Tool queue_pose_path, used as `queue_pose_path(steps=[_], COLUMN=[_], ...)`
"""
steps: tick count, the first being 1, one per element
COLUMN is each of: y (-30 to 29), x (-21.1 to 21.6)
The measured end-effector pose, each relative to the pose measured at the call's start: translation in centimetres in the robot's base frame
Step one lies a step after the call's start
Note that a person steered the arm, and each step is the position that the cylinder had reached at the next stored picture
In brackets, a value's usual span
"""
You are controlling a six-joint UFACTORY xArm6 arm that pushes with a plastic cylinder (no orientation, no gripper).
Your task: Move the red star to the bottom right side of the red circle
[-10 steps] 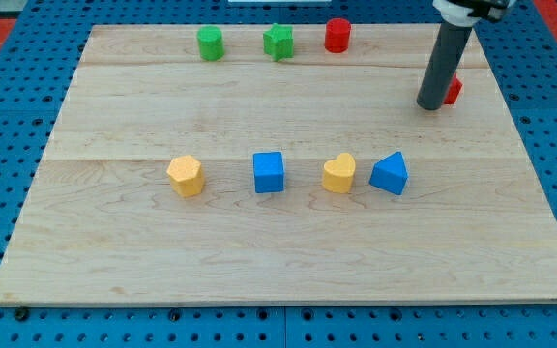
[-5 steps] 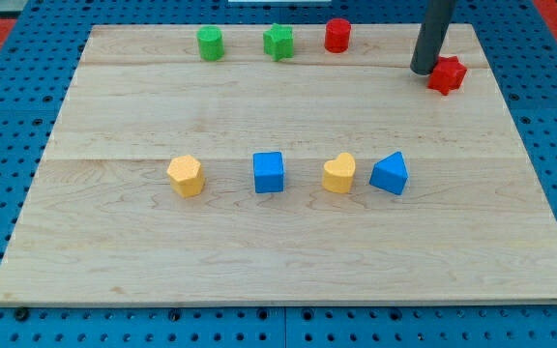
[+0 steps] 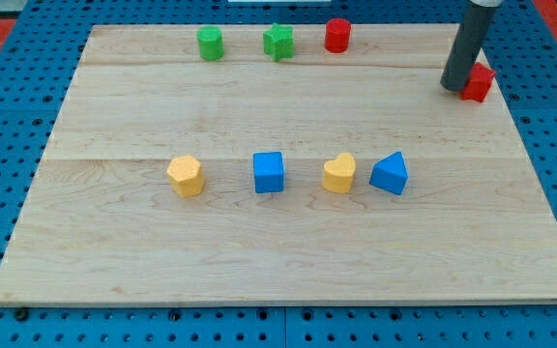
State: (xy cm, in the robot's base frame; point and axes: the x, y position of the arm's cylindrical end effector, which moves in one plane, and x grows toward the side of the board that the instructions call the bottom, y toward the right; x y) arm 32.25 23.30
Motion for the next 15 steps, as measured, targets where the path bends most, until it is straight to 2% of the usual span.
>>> queue_pose_path(steps=[1, 2, 3, 4, 5, 7, 8, 9, 11, 13, 14, 15], y=[-5.0, 0.3, 10.3, 7.3, -0.1, -11.2, -12.8, -12.8, -8.7, -8.8, -11.8, -12.4], x=[2.6, 6.8, 5.8, 2.1, 1.0, -7.2, -9.5, -9.6, -13.1, -12.8, -12.8, -12.8])
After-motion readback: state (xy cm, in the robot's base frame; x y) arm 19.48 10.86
